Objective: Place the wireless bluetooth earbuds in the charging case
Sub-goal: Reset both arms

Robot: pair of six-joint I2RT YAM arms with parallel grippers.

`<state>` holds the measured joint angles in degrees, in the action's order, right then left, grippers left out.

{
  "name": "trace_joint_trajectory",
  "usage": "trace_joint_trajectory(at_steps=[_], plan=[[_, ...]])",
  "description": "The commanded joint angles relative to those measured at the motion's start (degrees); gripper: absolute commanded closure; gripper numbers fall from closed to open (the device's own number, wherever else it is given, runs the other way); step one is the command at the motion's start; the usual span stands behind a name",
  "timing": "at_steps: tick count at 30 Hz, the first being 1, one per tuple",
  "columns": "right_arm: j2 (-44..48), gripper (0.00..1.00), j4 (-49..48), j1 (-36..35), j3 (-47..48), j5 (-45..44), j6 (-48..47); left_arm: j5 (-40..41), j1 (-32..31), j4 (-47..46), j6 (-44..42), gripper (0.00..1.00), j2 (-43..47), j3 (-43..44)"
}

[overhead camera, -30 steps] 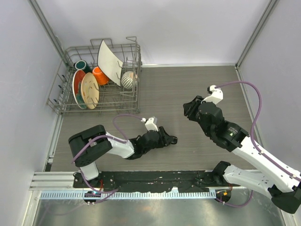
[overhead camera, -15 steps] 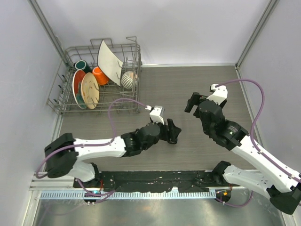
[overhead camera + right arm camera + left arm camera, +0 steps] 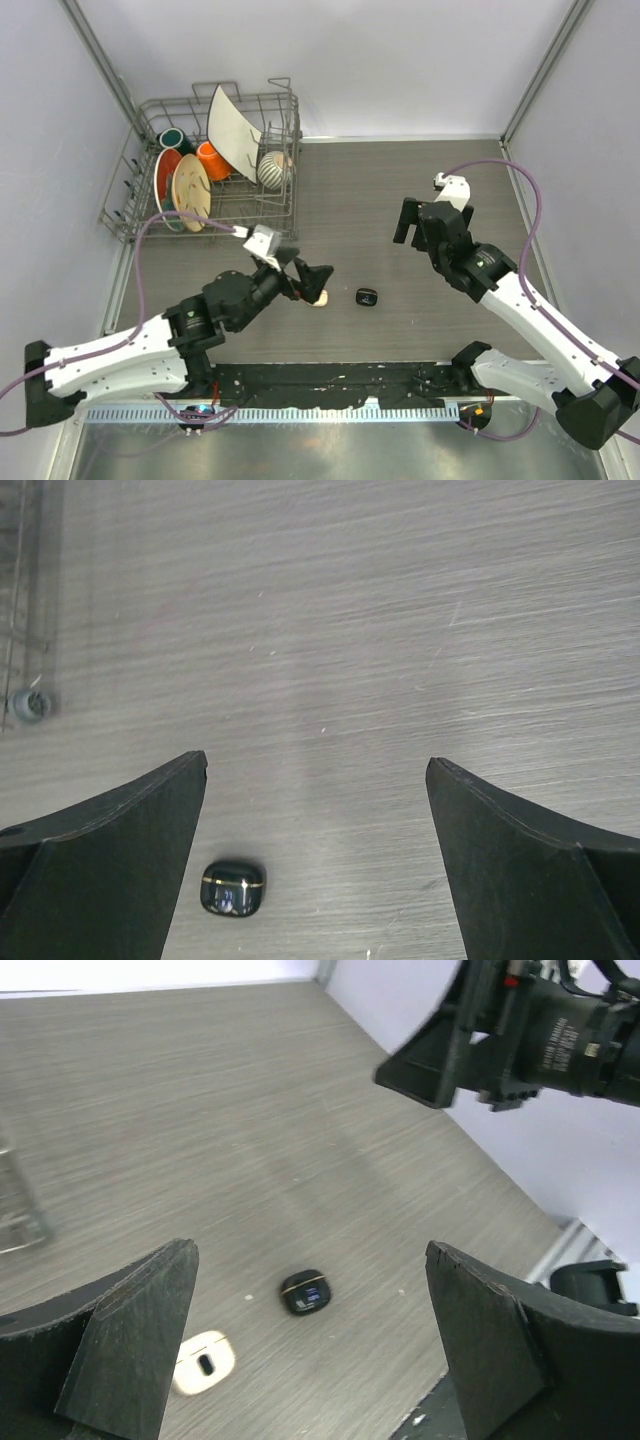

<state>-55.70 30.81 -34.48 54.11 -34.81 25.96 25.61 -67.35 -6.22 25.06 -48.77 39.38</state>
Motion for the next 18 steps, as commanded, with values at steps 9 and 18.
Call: trace_joint_trajectory(at_steps=[9,18], plan=[[-3.18,0.04,-1.97,25.85,-3.04,27.51,1.81,-1.77,30.07,24.22,-0.01,0.00,27.51,-7.21],[-1.08,0.04,-5.31,27.01,-4.88,22.32,-1.41,-14.44,48.00,20.01,4.64,0.00,15.89,-7.21]])
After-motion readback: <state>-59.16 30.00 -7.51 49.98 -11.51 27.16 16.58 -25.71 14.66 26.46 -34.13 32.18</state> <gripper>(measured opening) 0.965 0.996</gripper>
